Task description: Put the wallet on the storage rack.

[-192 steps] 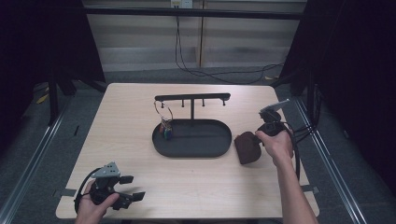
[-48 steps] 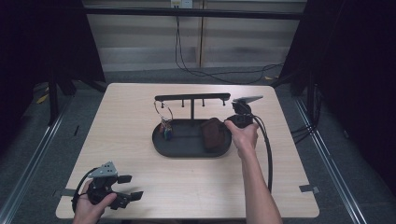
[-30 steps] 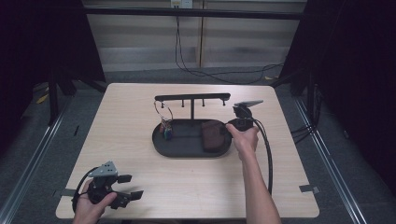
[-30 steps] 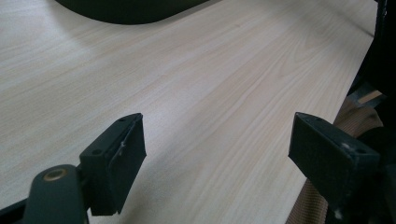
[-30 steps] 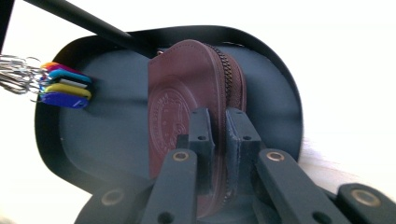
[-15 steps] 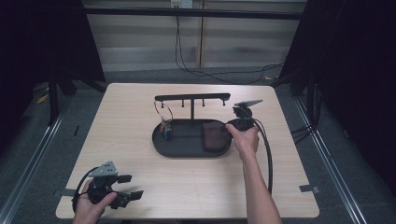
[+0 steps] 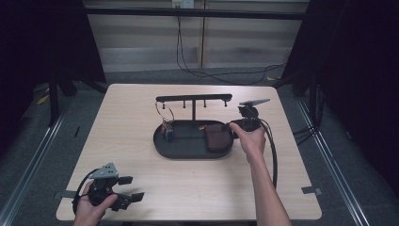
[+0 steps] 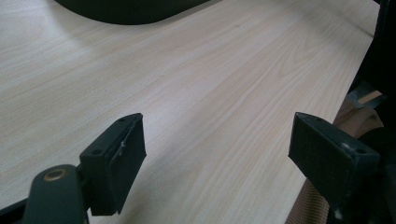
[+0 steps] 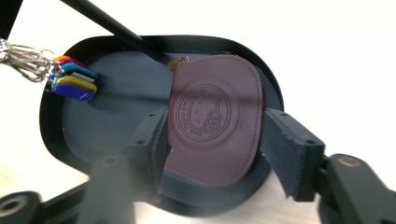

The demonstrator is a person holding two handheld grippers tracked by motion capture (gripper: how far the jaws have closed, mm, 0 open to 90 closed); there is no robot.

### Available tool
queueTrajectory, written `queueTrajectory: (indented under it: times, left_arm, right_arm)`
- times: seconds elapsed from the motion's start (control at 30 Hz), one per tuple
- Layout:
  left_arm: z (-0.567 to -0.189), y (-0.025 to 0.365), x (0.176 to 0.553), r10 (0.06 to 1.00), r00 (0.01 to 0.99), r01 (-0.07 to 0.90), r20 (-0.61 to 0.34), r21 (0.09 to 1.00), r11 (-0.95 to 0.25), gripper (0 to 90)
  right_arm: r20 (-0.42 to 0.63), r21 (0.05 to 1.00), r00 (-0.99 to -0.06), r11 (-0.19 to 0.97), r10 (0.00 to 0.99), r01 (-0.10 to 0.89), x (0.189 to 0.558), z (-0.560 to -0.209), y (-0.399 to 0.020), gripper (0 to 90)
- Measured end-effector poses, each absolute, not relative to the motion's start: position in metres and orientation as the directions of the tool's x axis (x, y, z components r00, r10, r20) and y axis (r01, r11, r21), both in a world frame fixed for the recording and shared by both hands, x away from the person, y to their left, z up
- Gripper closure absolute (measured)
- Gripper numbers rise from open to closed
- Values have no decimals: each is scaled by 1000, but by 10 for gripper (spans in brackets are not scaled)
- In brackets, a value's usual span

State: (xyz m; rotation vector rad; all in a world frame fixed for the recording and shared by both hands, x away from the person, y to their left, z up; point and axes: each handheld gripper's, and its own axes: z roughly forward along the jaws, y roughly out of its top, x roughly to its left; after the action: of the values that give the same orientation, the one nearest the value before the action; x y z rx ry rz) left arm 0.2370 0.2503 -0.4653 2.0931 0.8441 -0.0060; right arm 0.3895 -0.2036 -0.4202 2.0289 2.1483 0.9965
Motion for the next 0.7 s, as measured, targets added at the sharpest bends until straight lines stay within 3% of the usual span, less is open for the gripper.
queueTrajectory:
  times: [0.27,0.7]
  left_arm:
    - [-465,254,239,583,752,582,-307,725,-369,186]
    - [-464,256,242,611,717,614,-336,718,-327,185]
  right_arm:
    - [390,500,-180,-44,903,865,376,-408,-210,304]
    - [392,531,-215,-29,894,847,350,-412,-220,291]
